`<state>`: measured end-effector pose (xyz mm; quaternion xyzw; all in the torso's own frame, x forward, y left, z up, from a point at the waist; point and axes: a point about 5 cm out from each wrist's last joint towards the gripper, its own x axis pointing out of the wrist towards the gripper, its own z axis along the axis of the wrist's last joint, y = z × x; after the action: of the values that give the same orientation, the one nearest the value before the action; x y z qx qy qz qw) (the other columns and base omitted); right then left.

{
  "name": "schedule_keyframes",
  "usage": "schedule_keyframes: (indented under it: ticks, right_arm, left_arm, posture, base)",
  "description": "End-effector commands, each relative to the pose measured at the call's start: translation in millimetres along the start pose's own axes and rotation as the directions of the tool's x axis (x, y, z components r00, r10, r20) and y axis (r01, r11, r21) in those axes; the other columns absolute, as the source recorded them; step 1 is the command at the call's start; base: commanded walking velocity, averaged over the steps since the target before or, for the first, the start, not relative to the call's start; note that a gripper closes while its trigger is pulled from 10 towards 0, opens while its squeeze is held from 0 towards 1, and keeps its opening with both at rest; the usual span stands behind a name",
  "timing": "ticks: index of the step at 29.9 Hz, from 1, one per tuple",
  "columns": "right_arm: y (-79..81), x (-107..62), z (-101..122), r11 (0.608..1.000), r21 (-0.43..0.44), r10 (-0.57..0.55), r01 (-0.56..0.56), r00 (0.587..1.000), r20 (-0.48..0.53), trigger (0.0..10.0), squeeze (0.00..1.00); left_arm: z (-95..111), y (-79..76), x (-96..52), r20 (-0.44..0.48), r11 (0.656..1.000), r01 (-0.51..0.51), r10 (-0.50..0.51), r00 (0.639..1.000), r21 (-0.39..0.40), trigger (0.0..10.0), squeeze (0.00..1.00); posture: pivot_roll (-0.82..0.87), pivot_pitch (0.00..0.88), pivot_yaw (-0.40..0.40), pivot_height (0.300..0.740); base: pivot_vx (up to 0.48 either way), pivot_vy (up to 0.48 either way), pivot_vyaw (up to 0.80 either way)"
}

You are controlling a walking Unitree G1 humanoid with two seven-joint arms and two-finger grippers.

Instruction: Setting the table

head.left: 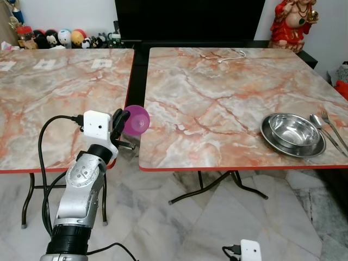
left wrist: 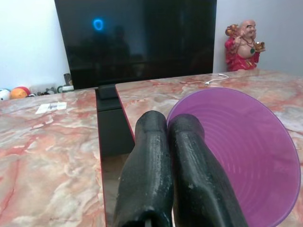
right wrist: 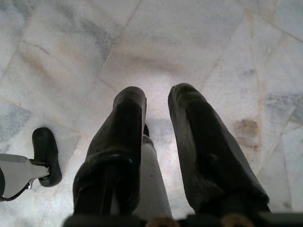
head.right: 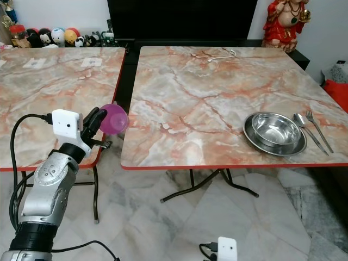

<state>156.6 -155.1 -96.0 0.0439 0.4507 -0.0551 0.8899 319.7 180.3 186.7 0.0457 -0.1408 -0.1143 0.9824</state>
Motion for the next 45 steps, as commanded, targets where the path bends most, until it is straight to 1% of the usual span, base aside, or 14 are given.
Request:
schedule_keyframes:
  ticks: [1, 5, 16, 19, 20, 23, 25, 27, 32, 35, 45]
  right_arm:
    - [-2.4, -0.7, -2.5, 1.000, 0.002, -0.010, 0.010, 1.000, -0.005, 10.0, 0.00]
    - [-2.3, -0.6, -3.4, 1.000, 0.002, -0.012, 0.012, 1.000, -0.016, 10.0, 0.00]
    - [-2.6, -0.5, -3.7, 1.000, -0.008, -0.011, 0.011, 1.000, -0.024, 10.0, 0.00]
    - [-2.6, -0.5, -3.8, 1.000, -0.009, -0.012, 0.011, 1.000, -0.025, 10.0, 0.00]
    - [-2.7, -0.5, -3.8, 1.000, -0.011, -0.012, 0.011, 1.000, -0.025, 10.0, 0.00]
    - [-2.7, -0.5, -3.8, 1.000, -0.011, -0.012, 0.011, 1.000, -0.026, 10.0, 0.00]
    - [-2.7, -0.5, -3.8, 1.000, -0.012, -0.011, 0.011, 1.000, -0.026, 10.0, 0.00]
    - [-2.7, -0.5, -3.8, 1.000, -0.012, -0.011, 0.011, 1.000, -0.026, 10.0, 0.00]
    - [-2.9, -0.6, -4.0, 1.000, -0.019, -0.015, 0.014, 1.000, -0.026, 10.0, 0.00]
    - [-2.9, -0.7, -3.6, 1.000, -0.007, -0.020, 0.020, 1.000, -0.016, 10.0, 0.00]
    - [-2.5, -0.8, -2.9, 1.000, -0.003, -0.017, 0.017, 1.000, -0.007, 10.0, 0.00]
  left_arm:
    - [3.8, 0.4, -0.2, 0.011, 1.000, 0.012, -0.012, 1.000, -0.007, 10.0, 0.00]
    - [4.5, -1.1, 0.0, 0.014, 1.000, 0.025, -0.025, 1.000, -0.017, 10.0, 0.00]
    - [6.7, -2.5, 0.6, 0.021, 0.999, 0.047, -0.046, 0.999, -0.021, 10.0, 0.00]
    - [7.2, -1.8, 0.7, 0.024, 0.999, 0.043, -0.043, 0.999, -0.014, 10.0, 0.00]
    - [8.0, -0.8, 0.5, 0.028, 0.999, 0.036, -0.037, 0.999, 0.012, 10.0, 0.00]
    - [7.8, 0.1, 0.1, 0.026, 0.999, 0.031, -0.032, 0.999, 0.030, 10.0, 0.00]
    - [7.5, 0.4, 0.0, 0.026, 1.000, 0.029, -0.029, 0.999, 0.002, 10.0, 0.00]
    - [7.3, 0.5, 0.0, 0.024, 1.000, 0.029, -0.028, 0.999, -0.006, 10.0, 0.00]
    - [9.2, -1.0, 0.3, 0.032, 0.999, 0.040, -0.040, 0.999, -0.008, 10.0, 0.00]
    - [8.8, -1.8, 0.3, 0.030, 0.999, 0.041, -0.041, 0.999, -0.010, 10.0, 0.00]
    - [8.2, -1.6, 0.8, 0.022, 0.999, 0.040, -0.040, 0.999, -0.007, 10.0, 0.00]
  posture:
    - [0.09, 0.013, -0.036, 0.740]
    - [0.09, 0.015, -0.036, 0.740]
    - [0.08, 0.014, -0.032, 0.740]
    - [0.09, 0.015, -0.034, 0.740]
    - [0.09, 0.015, -0.034, 0.740]
    - [0.09, 0.015, -0.034, 0.740]
    - [0.09, 0.015, -0.034, 0.740]
    - [0.09, 0.015, -0.034, 0.740]
    - [0.09, 0.019, -0.036, 0.740]
    - [0.09, 0.019, -0.034, 0.740]
    - [0.09, 0.020, -0.034, 0.740]
  base:
    - [0.000, 0.000, 0.00]
    - [0.000, 0.000, -0.14]
    - [0.000, 0.000, -0.77]
    - [0.000, 0.000, -0.77]
    - [0.000, -0.334, -0.77]
    - [0.000, -0.434, -0.77]
    - [0.120, -0.364, -0.77]
    - [0.120, -0.146, -0.77]
    - [0.000, 0.000, -0.77]
    - [0.000, 0.000, -0.70]
    - [0.000, 0.000, 0.00]
